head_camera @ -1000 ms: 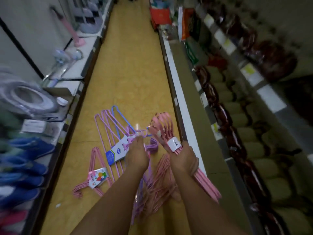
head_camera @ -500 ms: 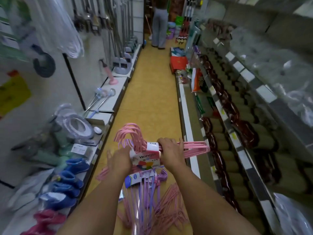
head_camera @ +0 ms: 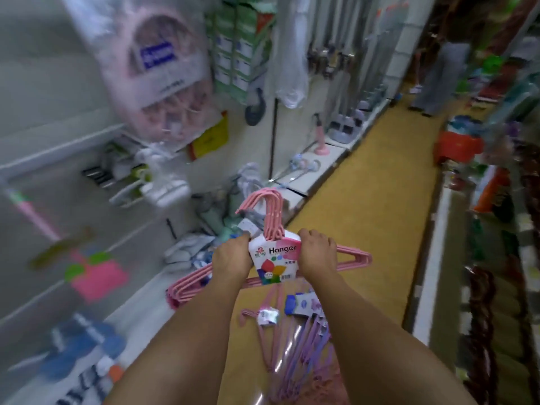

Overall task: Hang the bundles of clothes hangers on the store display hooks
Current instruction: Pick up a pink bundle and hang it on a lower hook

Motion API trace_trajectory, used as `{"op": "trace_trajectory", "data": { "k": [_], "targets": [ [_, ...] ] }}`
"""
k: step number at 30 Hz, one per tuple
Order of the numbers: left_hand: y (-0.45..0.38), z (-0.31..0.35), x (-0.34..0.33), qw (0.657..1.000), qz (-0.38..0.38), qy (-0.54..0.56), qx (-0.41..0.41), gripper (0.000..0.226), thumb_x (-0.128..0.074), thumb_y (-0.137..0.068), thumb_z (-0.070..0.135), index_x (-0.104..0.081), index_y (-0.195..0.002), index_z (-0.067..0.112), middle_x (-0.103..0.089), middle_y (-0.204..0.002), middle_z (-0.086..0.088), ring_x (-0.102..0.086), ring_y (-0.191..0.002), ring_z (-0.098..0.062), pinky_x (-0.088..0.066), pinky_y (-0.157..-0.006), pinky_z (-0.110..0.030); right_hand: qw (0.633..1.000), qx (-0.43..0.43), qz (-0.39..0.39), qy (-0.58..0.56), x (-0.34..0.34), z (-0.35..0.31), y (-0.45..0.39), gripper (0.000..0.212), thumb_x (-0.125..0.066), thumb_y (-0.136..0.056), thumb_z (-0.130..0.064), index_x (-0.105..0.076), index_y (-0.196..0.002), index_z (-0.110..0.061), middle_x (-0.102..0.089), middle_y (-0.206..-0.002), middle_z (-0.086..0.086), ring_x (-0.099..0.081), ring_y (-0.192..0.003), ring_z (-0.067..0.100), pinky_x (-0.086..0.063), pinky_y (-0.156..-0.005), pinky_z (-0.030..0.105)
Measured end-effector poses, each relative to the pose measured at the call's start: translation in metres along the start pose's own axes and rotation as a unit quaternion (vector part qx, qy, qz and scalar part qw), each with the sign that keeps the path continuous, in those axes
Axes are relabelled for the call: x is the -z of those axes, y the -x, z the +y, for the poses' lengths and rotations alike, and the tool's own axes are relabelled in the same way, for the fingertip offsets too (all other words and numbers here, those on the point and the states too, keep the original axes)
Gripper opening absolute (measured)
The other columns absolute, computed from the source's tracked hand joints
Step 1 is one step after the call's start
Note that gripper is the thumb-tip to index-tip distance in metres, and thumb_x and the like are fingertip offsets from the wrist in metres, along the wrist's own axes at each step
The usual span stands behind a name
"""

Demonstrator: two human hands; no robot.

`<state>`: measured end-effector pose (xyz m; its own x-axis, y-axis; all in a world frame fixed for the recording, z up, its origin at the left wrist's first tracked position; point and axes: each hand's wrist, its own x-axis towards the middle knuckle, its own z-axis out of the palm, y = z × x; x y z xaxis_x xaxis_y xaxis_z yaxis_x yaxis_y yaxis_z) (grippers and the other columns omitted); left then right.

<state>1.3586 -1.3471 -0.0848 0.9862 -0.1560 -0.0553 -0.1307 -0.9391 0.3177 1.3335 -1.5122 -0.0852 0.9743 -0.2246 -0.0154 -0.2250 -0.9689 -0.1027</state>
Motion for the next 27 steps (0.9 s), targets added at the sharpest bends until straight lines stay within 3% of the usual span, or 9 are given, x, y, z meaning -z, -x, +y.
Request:
{"op": "trace_trajectory", "data": {
  "k": [3,7,10,14,18,23,27],
  "targets": [
    [0.030,-0.032,0.009,0.997,0.022,0.009,0.070,0.026,-0.047,-0.090,0.015,-0.053,-0.115,0.018,-0.064,-0.114,-0.012,-0.058,-0.107,-0.034,-0.044,-0.077,-0.036,0.997,0.080,-0.001,-0.008,-0.007,-0.033,0.008,0.035,-0.040,-0.090,-0.006,-0.047,-0.124,-0.013,-0.055,-0.123,0.009,-0.051,-0.114,0.029,-0.035,-0.098,0.038],
    [0.080,-0.079,0.019,0.988,0.043,-0.006,0.148,0.026,-0.049,-0.090,0.021,-0.048,-0.116,0.023,-0.065,-0.110,-0.008,-0.061,-0.101,-0.031,-0.047,-0.078,-0.037,0.985,0.172,-0.008,-0.003,-0.011,-0.087,0.033,0.031,-0.038,-0.095,-0.006,-0.049,-0.123,-0.012,-0.057,-0.120,0.009,-0.057,-0.109,0.029,-0.043,-0.088,0.037],
    [0.120,-0.111,0.026,0.974,0.074,0.010,0.212,0.027,-0.051,-0.088,0.012,-0.047,-0.113,0.021,-0.065,-0.108,-0.006,-0.062,-0.097,-0.028,-0.050,-0.079,-0.038,0.969,0.243,-0.034,0.006,-0.014,-0.129,0.058,0.024,-0.044,-0.094,-0.009,-0.053,-0.115,-0.013,-0.060,-0.115,0.006,-0.061,-0.103,0.026,-0.046,-0.082,0.034],
    [0.169,-0.151,0.040,0.955,0.103,-0.005,0.277,0.037,-0.046,-0.086,-0.004,-0.045,-0.117,0.016,-0.062,-0.111,-0.007,-0.060,-0.099,-0.026,-0.048,-0.074,-0.037,0.952,0.304,-0.046,-0.002,-0.015,-0.180,0.095,0.023,-0.045,-0.094,-0.008,-0.053,-0.115,-0.015,-0.063,-0.112,0.005,-0.063,-0.100,0.024,-0.050,-0.083,0.035],
    [0.223,-0.188,0.052,0.937,0.128,-0.010,0.325,0.035,-0.050,-0.087,0.001,-0.049,-0.118,0.018,-0.063,-0.113,-0.005,-0.061,-0.099,-0.024,-0.048,-0.076,-0.035,0.931,0.364,-0.038,0.004,-0.013,-0.227,0.139,0.028,-0.044,-0.095,-0.007,-0.048,-0.121,-0.014,-0.060,-0.116,0.007,-0.061,-0.103,0.024,-0.050,-0.084,0.035],
    [0.301,-0.235,0.072,0.907,0.164,-0.013,0.388,0.046,-0.052,-0.086,-0.002,-0.047,-0.127,0.019,-0.058,-0.121,-0.005,-0.055,-0.108,-0.023,-0.046,-0.084,-0.033,0.904,0.427,-0.034,0.005,-0.010,-0.291,0.205,0.020,-0.046,-0.097,-0.014,-0.053,-0.115,-0.016,-0.064,-0.103,0.002,-0.062,-0.092,0.019,-0.050,-0.082,0.030],
    [0.369,-0.275,0.093,0.885,0.184,-0.010,0.427,0.041,-0.051,-0.086,-0.003,-0.050,-0.121,0.019,-0.060,-0.116,-0.005,-0.057,-0.102,-0.022,-0.050,-0.085,-0.034,0.886,0.462,-0.034,-0.003,-0.001,-0.343,0.270,0.019,-0.046,-0.096,-0.013,-0.056,-0.113,-0.015,-0.066,-0.101,0.001,-0.065,-0.092,0.020,-0.051,-0.082,0.031]
  ]
}}
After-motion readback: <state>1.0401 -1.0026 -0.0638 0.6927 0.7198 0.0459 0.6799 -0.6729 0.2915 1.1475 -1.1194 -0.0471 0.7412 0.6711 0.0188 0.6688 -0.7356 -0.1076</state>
